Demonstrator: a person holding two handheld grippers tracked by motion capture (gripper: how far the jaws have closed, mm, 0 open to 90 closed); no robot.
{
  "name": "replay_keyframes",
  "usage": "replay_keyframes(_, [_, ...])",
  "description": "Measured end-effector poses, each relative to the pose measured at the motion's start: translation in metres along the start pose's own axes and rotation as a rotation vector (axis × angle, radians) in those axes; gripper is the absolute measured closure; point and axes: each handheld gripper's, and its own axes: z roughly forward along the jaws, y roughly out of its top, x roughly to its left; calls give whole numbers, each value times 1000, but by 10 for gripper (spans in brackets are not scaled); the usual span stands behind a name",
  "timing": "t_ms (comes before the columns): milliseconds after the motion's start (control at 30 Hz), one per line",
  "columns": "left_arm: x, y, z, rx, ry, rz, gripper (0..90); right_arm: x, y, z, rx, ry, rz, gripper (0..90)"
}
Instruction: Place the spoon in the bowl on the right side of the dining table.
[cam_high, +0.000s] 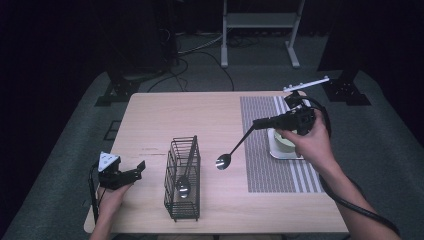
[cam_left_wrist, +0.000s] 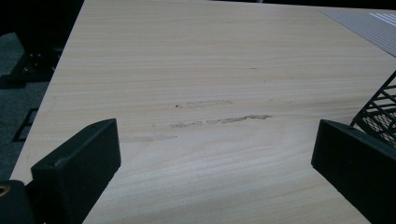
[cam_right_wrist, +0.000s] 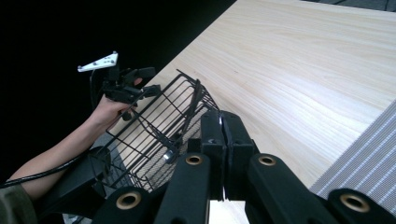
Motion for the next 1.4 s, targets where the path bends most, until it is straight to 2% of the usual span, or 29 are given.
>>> replay_keyframes(667, [1,-1,0,4,-4,-5,4,-28,-15,-9,-6,-44,56,887])
replay_keyframes(1200, [3,-3,2,9,-16,-15,4,-42,-25,-18,-16,-62,91,887])
replay_keyframes(1400, [3,-3,2,8,-16,-16,4,-53,-29,-26,-27,-90,115,887])
